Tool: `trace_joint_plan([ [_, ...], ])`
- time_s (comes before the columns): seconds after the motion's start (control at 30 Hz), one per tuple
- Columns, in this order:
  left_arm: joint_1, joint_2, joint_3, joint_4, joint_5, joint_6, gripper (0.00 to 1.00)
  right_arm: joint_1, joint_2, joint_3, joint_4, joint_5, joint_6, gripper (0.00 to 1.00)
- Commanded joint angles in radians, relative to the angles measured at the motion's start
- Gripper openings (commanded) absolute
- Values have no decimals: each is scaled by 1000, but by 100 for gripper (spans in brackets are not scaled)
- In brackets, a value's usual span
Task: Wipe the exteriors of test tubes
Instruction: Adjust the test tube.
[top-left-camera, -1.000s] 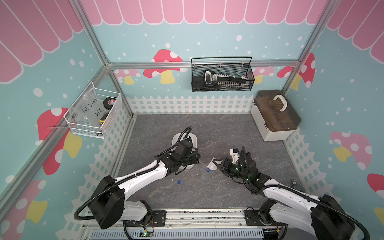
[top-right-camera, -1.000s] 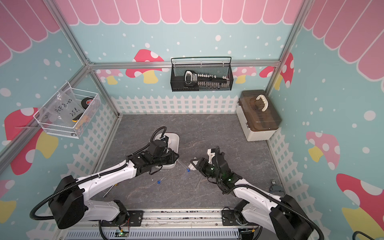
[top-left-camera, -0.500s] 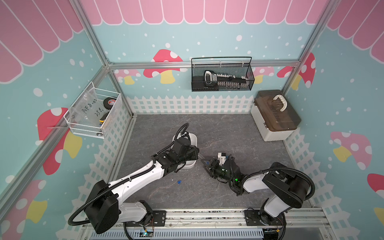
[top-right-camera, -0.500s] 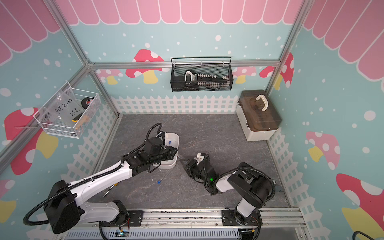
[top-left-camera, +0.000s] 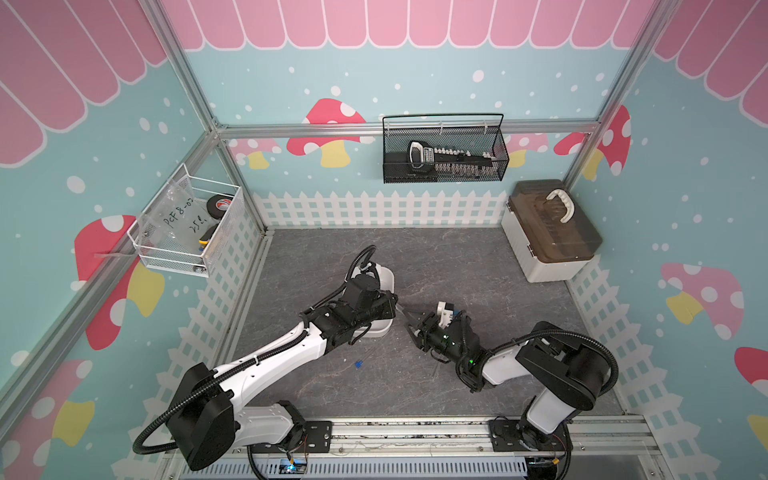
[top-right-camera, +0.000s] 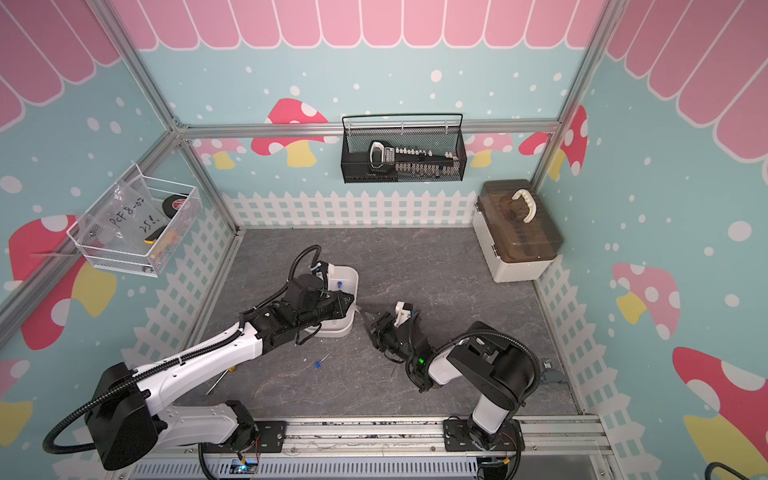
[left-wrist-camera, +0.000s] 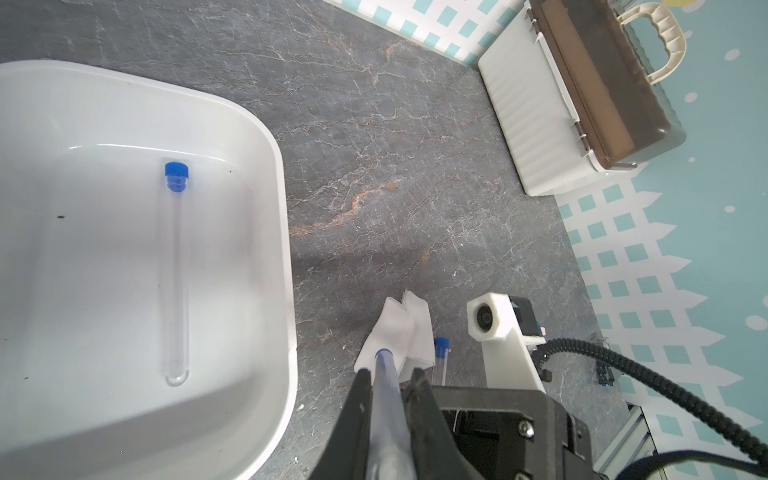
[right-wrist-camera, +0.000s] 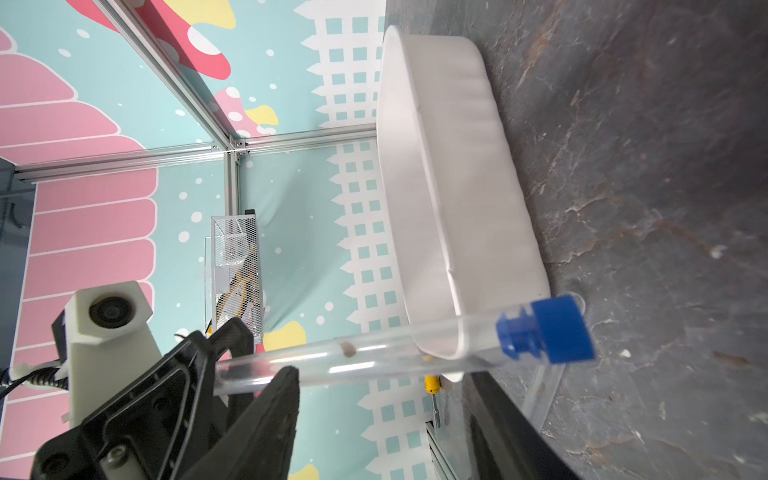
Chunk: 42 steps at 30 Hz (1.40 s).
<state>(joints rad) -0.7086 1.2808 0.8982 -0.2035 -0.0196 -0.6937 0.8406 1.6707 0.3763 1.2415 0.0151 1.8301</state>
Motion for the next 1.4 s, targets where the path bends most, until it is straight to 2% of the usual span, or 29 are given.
trace_joint_plan([
  [0.0, 4, -38, -1, 21, -8, -16, 17, 4, -2, -22, 78, 72, 41, 61],
  [0.17, 0, -50, -8, 24, 9, -31, 16, 2, 57, 13, 117, 63, 49, 59],
  [0.33, -9, -73, -27, 26, 14, -42, 16, -1, 114, 22, 229, 117, 57, 55],
  [0.67, -53, -115, -82, 28, 20, -83, 16, -39, 169, 104, 250, 64, 45, 55],
  [0.9, -79, -130, -129, 29, 22, -108, 16, -64, 146, 92, 250, 56, 15, 33],
  [1.1, -88, -140, -168, 41, 65, -123, 18, -73, 149, 95, 250, 26, -4, 21],
  [1.23, -85, -157, -185, 26, 81, -116, 24, -78, 143, 104, 250, -1, -25, 18],
  [1.37, -62, -173, -199, 13, 122, -90, 37, -83, 137, 104, 250, -28, -34, 18],
])
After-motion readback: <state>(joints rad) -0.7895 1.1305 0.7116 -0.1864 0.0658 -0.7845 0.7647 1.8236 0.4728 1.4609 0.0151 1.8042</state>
